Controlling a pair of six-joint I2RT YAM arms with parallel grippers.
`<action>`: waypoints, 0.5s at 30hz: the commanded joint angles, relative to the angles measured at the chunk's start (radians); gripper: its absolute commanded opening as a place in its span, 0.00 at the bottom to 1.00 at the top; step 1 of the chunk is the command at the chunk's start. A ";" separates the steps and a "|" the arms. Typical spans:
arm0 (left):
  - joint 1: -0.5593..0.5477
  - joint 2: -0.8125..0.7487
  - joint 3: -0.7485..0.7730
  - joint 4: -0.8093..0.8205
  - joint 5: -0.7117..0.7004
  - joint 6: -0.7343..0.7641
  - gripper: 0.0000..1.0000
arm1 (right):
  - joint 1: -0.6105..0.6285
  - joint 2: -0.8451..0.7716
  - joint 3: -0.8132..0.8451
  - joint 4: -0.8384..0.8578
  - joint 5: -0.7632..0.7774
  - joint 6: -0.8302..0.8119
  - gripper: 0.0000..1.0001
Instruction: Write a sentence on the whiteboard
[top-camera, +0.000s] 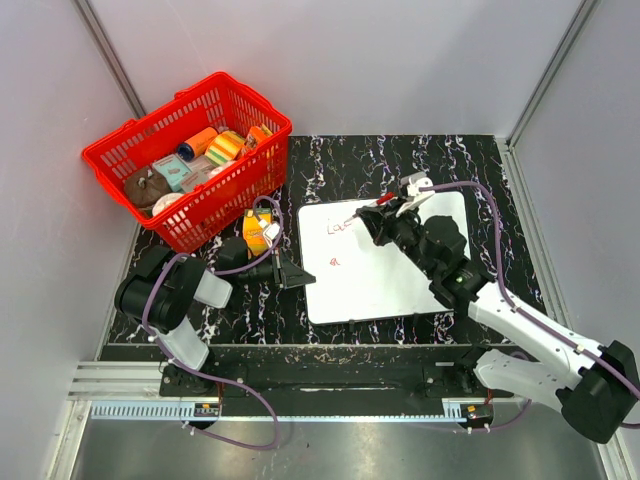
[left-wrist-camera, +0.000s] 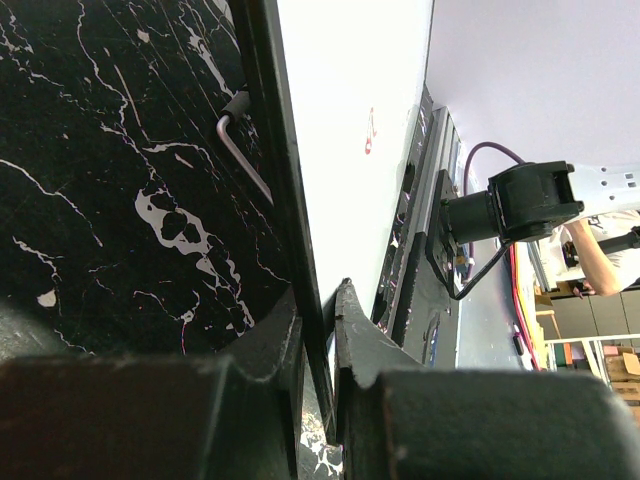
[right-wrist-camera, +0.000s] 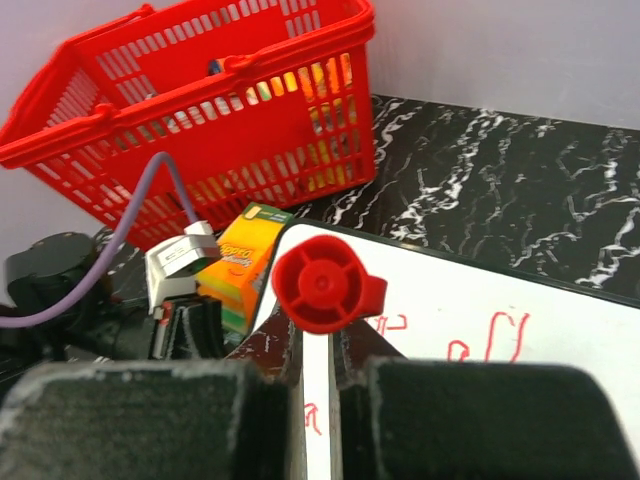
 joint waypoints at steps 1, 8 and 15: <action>-0.017 0.029 -0.011 -0.094 -0.119 0.195 0.00 | -0.026 -0.027 0.047 0.006 -0.151 0.045 0.00; -0.019 0.029 -0.011 -0.093 -0.119 0.195 0.00 | -0.032 -0.064 -0.056 0.061 -0.122 0.045 0.00; -0.019 0.030 -0.011 -0.093 -0.116 0.197 0.00 | 0.010 -0.162 -0.235 0.156 0.047 -0.002 0.00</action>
